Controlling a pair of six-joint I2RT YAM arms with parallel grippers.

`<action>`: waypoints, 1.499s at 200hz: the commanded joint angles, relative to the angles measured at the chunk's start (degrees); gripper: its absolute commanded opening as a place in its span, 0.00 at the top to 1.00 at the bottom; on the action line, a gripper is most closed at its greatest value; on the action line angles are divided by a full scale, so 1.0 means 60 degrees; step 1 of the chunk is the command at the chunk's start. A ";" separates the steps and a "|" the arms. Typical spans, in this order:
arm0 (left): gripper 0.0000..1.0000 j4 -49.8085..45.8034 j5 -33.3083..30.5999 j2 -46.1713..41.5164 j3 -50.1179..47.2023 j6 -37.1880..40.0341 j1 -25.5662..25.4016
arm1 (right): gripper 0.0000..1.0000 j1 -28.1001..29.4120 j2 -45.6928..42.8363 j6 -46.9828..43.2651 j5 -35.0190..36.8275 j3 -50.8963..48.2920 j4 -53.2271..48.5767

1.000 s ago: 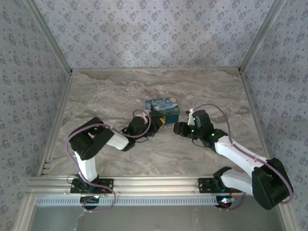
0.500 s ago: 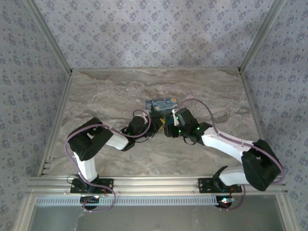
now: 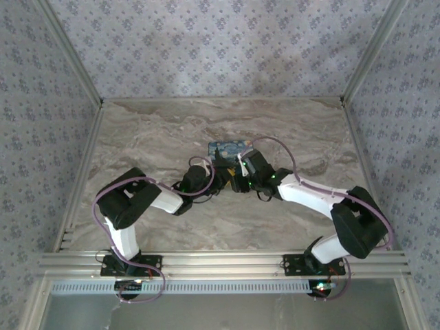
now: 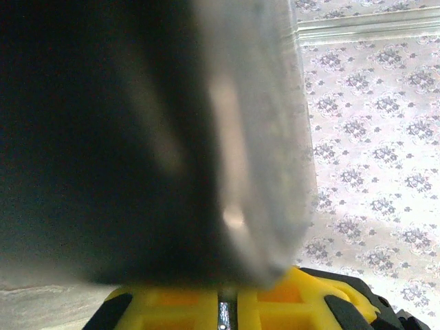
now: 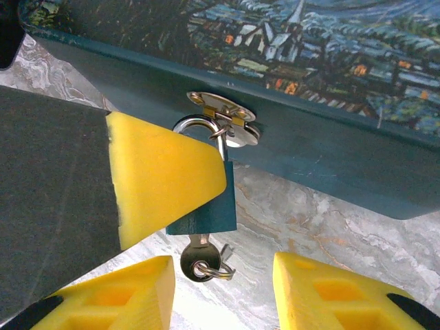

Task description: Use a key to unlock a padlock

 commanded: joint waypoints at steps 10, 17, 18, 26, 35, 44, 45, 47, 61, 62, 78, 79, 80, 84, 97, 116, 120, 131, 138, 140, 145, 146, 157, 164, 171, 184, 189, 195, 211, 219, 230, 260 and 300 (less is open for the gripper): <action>1.00 0.0490 0.0324 -0.0347 0.0363 -0.0026 -0.0060 | 0.56 0.0098 0.0353 -0.0315 0.0155 0.0447 -0.0053; 1.00 0.0519 0.0324 -0.0334 0.0362 -0.0039 -0.0051 | 0.56 0.0128 0.0383 -0.0328 0.0151 0.0434 -0.0033; 1.00 0.0520 0.0323 -0.0332 0.0362 -0.0040 -0.0051 | 0.56 0.0130 0.0382 -0.0339 0.0160 0.0433 -0.0020; 1.00 0.0550 0.0322 -0.0331 0.0348 -0.0064 -0.0042 | 0.57 0.0154 0.0384 -0.0370 0.0205 0.0414 0.0014; 1.00 0.0592 0.0336 -0.0316 0.0348 -0.0071 -0.0035 | 0.60 0.0161 0.0394 -0.0415 0.0138 0.0383 0.0057; 1.00 0.0622 0.0351 -0.0305 0.0340 -0.0095 -0.0017 | 0.60 0.0169 0.0392 -0.0439 0.0099 0.0360 0.0141; 1.00 0.0623 0.0351 -0.0303 0.0344 -0.0098 -0.0019 | 0.61 0.0173 0.0386 -0.0439 0.0112 0.0359 0.0140; 1.00 0.0624 0.0369 -0.0302 0.0340 -0.0107 -0.0013 | 0.61 0.0176 0.0374 -0.0446 0.0110 0.0344 0.0140; 1.00 0.0682 0.0366 -0.0316 0.0307 -0.0135 0.0023 | 0.60 0.0191 0.0245 -0.0425 0.0135 0.0216 0.0281; 1.00 0.0682 0.0366 -0.0316 0.0305 -0.0140 0.0031 | 0.60 0.0191 0.0224 -0.0424 0.0145 0.0214 0.0298; 1.00 0.0682 0.0371 -0.0345 0.0304 -0.0141 0.0069 | 0.60 0.0220 0.0046 -0.0478 0.0347 0.0080 0.0439; 1.00 0.0682 0.0376 -0.0345 0.0304 -0.0142 0.0068 | 0.60 0.0213 0.0037 -0.0488 0.0360 0.0066 0.0450; 1.00 0.0682 0.0378 -0.0353 0.0304 -0.0143 0.0075 | 0.60 0.0210 0.0033 -0.0493 0.0374 0.0058 0.0449; 1.00 0.0686 0.0382 -0.0357 0.0304 -0.0144 0.0073 | 0.60 0.0220 0.0010 -0.0508 0.0434 0.0048 0.0462; 1.00 0.0733 0.0412 -0.0345 0.0304 -0.0181 0.0068 | 0.60 0.0215 0.0051 -0.0625 0.0503 0.0100 0.0453; 1.00 0.0765 0.0459 -0.0321 0.0326 -0.0217 0.0077 | 0.61 0.0209 0.0160 -0.0702 0.0500 0.0226 0.0459; 1.00 0.0763 0.0456 -0.0325 0.0328 -0.0229 0.0072 | 0.62 0.0222 0.0194 -0.0716 0.0496 0.0267 0.0438; 1.00 0.0781 0.0463 -0.0331 0.0319 -0.0232 0.0068 | 0.62 0.0262 0.0269 -0.0757 0.0506 0.0359 0.0406; 1.00 0.0781 0.0455 -0.0331 0.0317 -0.0232 0.0070 | 0.63 0.0272 0.0309 -0.0775 0.0520 0.0406 0.0407; 1.00 0.0783 0.0443 -0.0331 0.0318 -0.0232 0.0076 | 0.63 0.0277 0.0318 -0.0776 0.0524 0.0404 0.0400; 1.00 0.0798 0.0458 -0.0331 0.0319 -0.0232 0.0072 | 0.65 0.0284 0.0321 -0.0776 0.0547 0.0417 0.0389; 1.00 0.0799 0.0456 -0.0331 0.0319 -0.0232 0.0070 | 0.65 0.0289 0.0329 -0.0783 0.0541 0.0417 0.0403; 1.00 0.0821 0.0460 -0.0331 0.0320 -0.0256 0.0068 | 0.71 0.0293 0.0323 -0.0805 0.0543 0.0440 0.0428; 1.00 0.0840 0.0472 -0.0331 0.0303 -0.0247 0.0079 | 0.77 0.0282 0.0329 -0.0832 0.0497 0.0444 0.0427; 1.00 0.0838 0.0473 -0.0345 0.0297 -0.0247 0.0075 | 0.83 0.0284 0.0314 -0.0848 0.0430 0.0440 0.0447; 1.00 0.0844 0.0467 -0.0365 0.0262 -0.0232 0.0081 | 0.96 0.0279 0.0307 -0.0849 0.0333 0.0420 0.0439; 1.00 0.0844 0.0462 -0.0374 0.0246 -0.0232 0.0073 | 0.99 0.0268 0.0307 -0.0840 0.0308 0.0406 0.0442; 1.00 0.0844 0.0457 -0.0375 0.0220 -0.0229 0.0070 | 1.00 0.0263 0.0297 -0.0821 0.0288 0.0382 0.0455; 1.00 0.0880 0.0433 -0.0375 0.0180 -0.0232 0.0080 | 1.00 0.0239 0.0264 -0.0765 0.0157 0.0292 0.0544; 1.00 0.0887 0.0436 -0.0381 0.0158 -0.0232 0.0082 | 1.00 0.0235 0.0235 -0.0720 0.0136 0.0240 0.0589; 1.00 0.0888 0.0432 -0.0384 0.0121 -0.0210 0.0081 | 1.00 0.0228 0.0233 -0.0689 0.0099 0.0198 0.0624; 0.93 0.0838 0.0395 -0.0386 -0.0014 -0.0199 0.0071 | 1.00 0.0217 0.0292 -0.0681 0.0075 0.0072 0.0675; 0.89 0.0675 0.0250 -0.0346 -0.0360 -0.0047 0.0054 | 1.00 0.0226 0.0329 -0.0717 -0.0263 -0.0290 0.1068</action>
